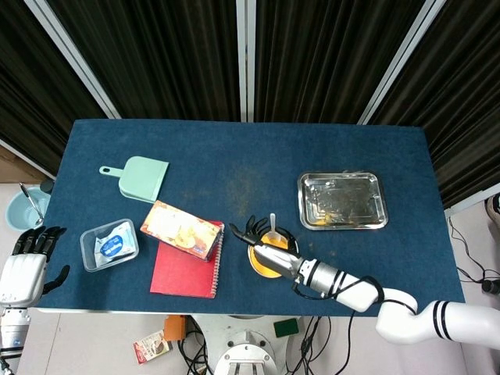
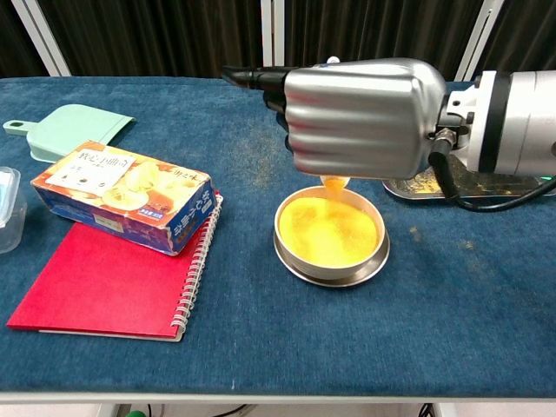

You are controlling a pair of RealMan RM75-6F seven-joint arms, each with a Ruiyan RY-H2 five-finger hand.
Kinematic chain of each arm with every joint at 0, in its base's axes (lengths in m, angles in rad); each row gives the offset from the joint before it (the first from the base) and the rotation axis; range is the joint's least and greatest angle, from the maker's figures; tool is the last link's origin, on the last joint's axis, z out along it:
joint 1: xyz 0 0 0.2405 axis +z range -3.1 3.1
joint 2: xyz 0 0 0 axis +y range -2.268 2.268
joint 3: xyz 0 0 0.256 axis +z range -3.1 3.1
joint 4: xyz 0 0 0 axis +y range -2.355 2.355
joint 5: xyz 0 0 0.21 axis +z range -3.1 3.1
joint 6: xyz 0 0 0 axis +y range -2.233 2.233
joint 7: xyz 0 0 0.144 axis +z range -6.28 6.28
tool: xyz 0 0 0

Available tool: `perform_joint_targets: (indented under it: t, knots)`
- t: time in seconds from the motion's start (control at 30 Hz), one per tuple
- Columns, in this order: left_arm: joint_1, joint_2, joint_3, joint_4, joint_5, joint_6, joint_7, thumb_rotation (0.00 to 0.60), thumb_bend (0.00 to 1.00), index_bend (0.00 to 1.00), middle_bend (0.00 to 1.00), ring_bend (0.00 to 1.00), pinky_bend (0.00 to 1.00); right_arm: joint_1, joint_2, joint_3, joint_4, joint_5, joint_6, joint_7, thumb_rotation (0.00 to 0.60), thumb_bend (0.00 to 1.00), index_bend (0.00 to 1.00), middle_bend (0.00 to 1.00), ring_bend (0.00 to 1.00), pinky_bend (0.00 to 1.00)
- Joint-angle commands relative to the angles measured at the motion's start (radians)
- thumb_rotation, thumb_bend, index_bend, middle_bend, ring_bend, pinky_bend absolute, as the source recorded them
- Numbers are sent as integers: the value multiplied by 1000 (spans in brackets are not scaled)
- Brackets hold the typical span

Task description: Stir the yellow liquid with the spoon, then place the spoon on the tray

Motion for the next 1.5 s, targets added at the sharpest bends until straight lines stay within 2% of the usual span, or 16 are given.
perform_joint_targets:
  t: [0.03,0.17,0.33,0.53,0.77,0.97,1.17,1.5]
  knots:
    - [-1,-2,0,-2,1,-1,3,600,275,162,155,98,121,11,-10,-3,-15,8,-11,-26,600,477,888,479,300,0]
    - [-1,-4,0,-3,0,-3,5,600,275,161,155,98,121,13,-16,-8,-16,32,-10,-40,600,477,895,525,306,0]
    - [-1,-6,-1,-1,0,-2,3,600,275,162,155,98,121,20,-24,-17,-19,49,-4,-47,600,477,901,535,309,0]
    - [0,-6,-1,3,-2,-4,-1,600,275,161,155,97,120,20,-33,-29,-16,81,14,-46,600,477,904,596,356,0]
    - [-1,-8,-2,3,-2,-6,-1,600,275,162,155,98,121,32,-37,-44,-19,88,28,-31,600,477,905,611,365,0]
    - [-1,-5,-1,-1,-3,-8,2,600,276,162,155,98,121,45,-30,-51,-18,70,47,32,600,477,904,606,366,0]
    - [0,1,-1,-8,-3,-6,6,600,276,162,155,98,120,33,15,-77,-53,45,73,107,600,477,905,604,369,0]
    - [-6,10,-3,-25,3,-9,22,600,275,162,155,98,120,-29,-3,-56,26,63,216,268,600,477,905,599,374,0]
